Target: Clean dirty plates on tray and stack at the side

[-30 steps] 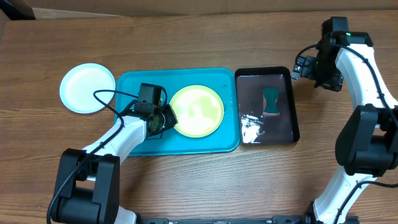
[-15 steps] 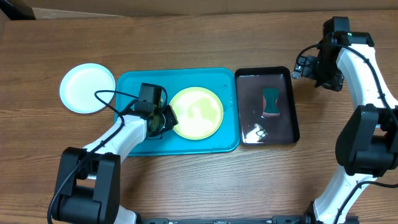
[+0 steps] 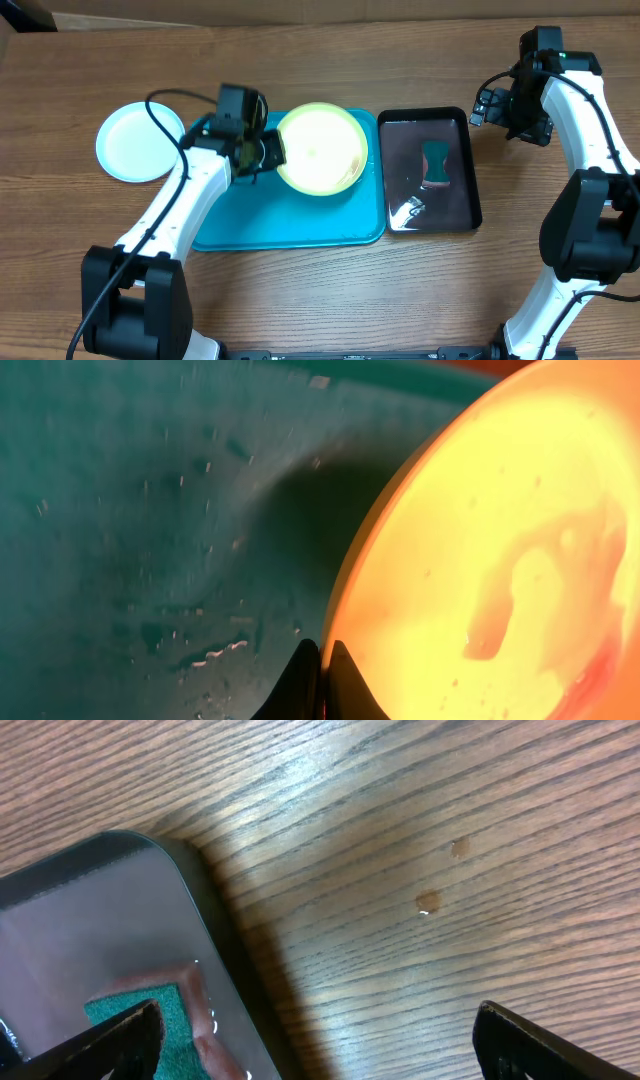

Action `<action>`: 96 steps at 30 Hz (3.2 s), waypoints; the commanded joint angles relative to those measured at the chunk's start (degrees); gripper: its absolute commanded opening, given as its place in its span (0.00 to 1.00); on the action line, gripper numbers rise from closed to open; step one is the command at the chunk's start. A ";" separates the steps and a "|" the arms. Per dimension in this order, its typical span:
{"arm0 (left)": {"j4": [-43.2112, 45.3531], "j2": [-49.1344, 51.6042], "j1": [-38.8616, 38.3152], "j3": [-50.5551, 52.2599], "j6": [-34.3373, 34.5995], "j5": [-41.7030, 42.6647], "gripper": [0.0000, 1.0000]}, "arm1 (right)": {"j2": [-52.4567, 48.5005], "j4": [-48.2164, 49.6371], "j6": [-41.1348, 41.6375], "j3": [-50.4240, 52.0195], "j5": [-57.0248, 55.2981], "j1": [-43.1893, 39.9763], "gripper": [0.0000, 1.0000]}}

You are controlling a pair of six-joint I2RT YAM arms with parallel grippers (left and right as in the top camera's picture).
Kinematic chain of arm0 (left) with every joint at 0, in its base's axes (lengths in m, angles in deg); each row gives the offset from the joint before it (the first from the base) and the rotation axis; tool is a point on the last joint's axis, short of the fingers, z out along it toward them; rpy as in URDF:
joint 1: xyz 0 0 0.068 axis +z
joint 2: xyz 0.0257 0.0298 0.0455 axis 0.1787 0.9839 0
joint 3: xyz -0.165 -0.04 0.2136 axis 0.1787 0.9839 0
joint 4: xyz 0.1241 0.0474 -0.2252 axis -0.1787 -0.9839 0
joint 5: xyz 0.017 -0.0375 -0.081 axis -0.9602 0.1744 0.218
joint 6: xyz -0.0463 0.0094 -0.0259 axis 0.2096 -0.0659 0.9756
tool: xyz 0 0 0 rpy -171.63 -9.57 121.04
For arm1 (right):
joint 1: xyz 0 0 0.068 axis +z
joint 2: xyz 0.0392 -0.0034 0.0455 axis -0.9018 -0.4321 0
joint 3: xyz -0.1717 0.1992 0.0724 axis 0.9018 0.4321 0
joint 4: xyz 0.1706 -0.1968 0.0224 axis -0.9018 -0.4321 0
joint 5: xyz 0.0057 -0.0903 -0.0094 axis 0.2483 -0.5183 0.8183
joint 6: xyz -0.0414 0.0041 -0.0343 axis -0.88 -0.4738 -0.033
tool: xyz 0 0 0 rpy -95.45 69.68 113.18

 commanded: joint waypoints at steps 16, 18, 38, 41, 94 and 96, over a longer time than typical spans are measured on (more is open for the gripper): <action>-2.21 0.50 -19.23 -17.14 -3.85 -26.40 0.04 | 0.74 0.20 0.20 -0.79 -0.37 0.13 1.00; -1.40 0.50 -22.27 -17.14 -4.13 -29.44 0.04 | 0.74 0.20 0.20 -0.79 -0.37 0.13 1.00; 4.72 0.50 -45.59 -17.14 -21.94 -63.58 0.04 | 0.74 0.20 0.20 -0.79 -0.37 0.13 1.00; 6.34 0.50 -47.67 -17.14 -25.59 -66.90 0.04 | 0.74 0.20 0.20 -0.79 -0.37 0.13 1.00; 11.32 0.63 -46.99 -17.07 -16.39 -67.14 0.04 | 0.74 0.20 0.20 -0.79 -0.37 0.13 1.00; 5.73 0.66 -44.30 -17.07 -7.80 -56.11 0.04 | 0.74 0.20 0.20 -0.79 -0.37 0.13 1.00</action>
